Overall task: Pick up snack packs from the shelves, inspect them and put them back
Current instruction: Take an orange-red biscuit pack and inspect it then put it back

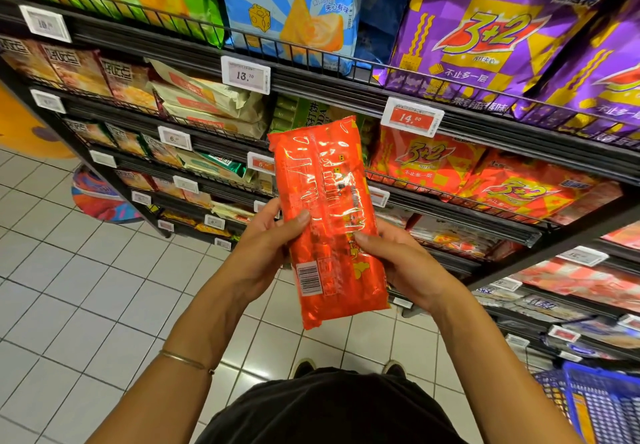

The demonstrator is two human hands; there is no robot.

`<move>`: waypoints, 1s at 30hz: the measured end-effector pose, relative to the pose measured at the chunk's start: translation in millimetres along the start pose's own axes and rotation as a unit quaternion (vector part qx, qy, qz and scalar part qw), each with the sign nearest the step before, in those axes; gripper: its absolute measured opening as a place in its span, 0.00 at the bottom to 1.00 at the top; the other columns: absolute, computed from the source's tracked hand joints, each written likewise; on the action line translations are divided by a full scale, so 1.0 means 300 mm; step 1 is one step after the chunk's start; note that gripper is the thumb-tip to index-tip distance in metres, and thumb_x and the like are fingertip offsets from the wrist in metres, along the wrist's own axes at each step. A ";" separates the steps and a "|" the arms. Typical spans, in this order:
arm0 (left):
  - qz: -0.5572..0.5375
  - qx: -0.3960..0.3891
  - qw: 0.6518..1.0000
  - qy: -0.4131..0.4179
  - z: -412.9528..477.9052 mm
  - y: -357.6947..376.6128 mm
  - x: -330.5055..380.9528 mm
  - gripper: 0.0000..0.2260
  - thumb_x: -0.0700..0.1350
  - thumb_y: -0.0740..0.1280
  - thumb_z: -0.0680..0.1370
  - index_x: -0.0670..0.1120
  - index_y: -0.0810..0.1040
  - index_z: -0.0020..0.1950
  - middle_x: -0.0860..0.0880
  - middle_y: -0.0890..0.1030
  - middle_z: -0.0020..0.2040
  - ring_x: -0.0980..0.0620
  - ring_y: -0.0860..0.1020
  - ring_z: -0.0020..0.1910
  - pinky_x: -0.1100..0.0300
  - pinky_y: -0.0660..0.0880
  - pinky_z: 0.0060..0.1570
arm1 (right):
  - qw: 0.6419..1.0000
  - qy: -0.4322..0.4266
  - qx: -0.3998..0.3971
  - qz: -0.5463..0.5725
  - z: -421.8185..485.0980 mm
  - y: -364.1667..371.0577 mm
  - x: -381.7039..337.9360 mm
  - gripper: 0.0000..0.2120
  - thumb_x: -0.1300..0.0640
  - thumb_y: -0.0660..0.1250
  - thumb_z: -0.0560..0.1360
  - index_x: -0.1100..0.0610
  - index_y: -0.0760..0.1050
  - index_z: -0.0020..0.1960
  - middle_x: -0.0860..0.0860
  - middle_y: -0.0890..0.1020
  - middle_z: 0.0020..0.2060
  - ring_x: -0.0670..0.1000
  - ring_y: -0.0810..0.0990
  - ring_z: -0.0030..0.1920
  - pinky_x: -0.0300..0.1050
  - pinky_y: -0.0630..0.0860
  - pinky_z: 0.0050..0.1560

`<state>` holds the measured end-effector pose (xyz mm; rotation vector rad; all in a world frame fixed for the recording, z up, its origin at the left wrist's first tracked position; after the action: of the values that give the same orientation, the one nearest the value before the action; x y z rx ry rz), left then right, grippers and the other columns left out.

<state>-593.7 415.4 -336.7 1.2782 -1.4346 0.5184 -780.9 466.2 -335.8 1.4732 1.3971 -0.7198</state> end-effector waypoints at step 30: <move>-0.084 0.031 0.996 0.014 0.019 -0.003 0.024 0.40 0.46 0.84 0.66 0.42 0.72 0.75 0.38 0.82 0.66 0.38 0.83 0.62 0.41 0.81 0.59 | 0.997 0.003 -0.053 -0.053 0.001 0.041 -0.022 0.25 0.51 0.72 0.77 0.53 0.73 0.73 0.57 0.82 0.67 0.61 0.81 0.66 0.65 0.74 0.70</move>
<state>-594.1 407.2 -332.3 1.4213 -1.2829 0.4697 -770.1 464.6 -327.2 1.3288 1.5044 -0.6973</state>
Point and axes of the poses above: each hand's wrist, its own z-axis towards the middle knuckle, its own y-axis out of the palm, x = y × z, the point moved 7 cm from there along z, towards the middle knuckle
